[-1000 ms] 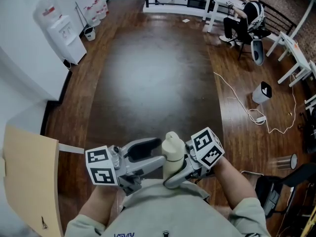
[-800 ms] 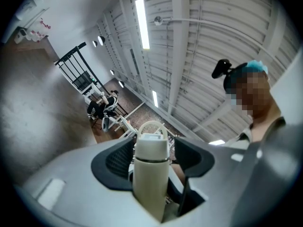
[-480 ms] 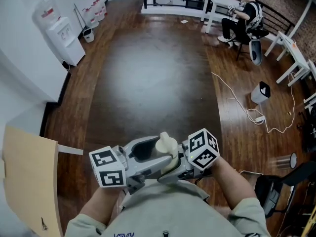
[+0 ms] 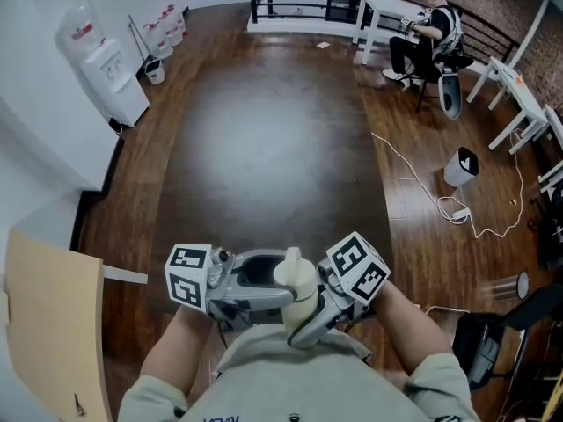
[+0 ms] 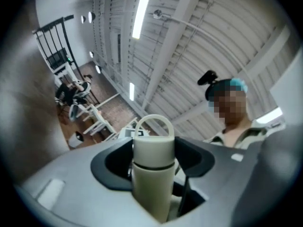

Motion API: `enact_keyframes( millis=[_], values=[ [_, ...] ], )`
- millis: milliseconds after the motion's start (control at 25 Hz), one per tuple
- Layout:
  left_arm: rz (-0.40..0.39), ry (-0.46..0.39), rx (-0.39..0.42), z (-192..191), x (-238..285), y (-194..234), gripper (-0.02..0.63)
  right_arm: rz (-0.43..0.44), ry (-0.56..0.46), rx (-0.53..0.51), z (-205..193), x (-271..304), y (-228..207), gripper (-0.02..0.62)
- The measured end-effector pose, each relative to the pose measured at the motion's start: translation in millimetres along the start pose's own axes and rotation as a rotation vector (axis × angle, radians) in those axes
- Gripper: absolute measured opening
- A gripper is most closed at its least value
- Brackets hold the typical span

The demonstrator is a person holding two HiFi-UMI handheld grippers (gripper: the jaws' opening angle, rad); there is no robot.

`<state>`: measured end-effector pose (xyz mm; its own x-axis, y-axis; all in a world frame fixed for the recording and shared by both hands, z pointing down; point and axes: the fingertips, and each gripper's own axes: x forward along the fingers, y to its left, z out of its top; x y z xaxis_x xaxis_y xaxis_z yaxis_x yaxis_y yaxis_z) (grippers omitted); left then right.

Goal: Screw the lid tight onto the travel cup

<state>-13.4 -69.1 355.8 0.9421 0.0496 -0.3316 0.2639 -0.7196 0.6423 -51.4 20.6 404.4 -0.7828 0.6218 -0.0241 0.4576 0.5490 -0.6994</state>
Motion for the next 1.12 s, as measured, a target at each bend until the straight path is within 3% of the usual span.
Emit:
enact_keyframes(
  millis=[120,240,360,480,600,720,920,1040,1120],
  values=[
    [-0.176,-0.004,0.006,5.7,-2.4,-8.9,0.288,0.066,-0.011,-0.018,6.9,5.9,9.5,0.325],
    [-0.276,0.014,0.001,5.9,-3.8,-14.8,0.285,0.094,-0.001,-0.033,7.5,9.9,13.8,0.325],
    [-0.317,0.028,0.001,6.0,-3.6,-17.4,0.284,0.097,0.007,-0.035,7.3,10.2,15.2,0.325],
    [-0.305,0.016,0.003,6.2,-2.7,-14.1,0.282,0.081,0.002,-0.036,6.8,9.0,13.6,0.325],
    [-0.205,-0.011,0.041,12.2,-6.0,-2.9,0.29,-0.011,-0.035,-0.051,13.0,1.6,0.2,0.325],
    [-0.015,-0.039,0.127,19.6,-15.9,10.3,0.318,-0.241,-0.093,-0.066,22.5,-16.7,-33.9,0.325],
    [0.32,-0.19,0.249,34.3,-39.1,23.8,0.316,-0.63,-0.132,-0.094,25.7,-51.4,-80.3,0.325],
    [0.525,-0.197,0.371,32.7,-42.3,28.3,0.318,-0.813,-0.096,-0.122,20.4,-62.1,-97.0,0.325],
    [0.608,-0.177,0.439,28.5,-39.5,28.8,0.318,-0.892,-0.072,-0.139,16.3,-64.2,-104.5,0.325]
  ],
)
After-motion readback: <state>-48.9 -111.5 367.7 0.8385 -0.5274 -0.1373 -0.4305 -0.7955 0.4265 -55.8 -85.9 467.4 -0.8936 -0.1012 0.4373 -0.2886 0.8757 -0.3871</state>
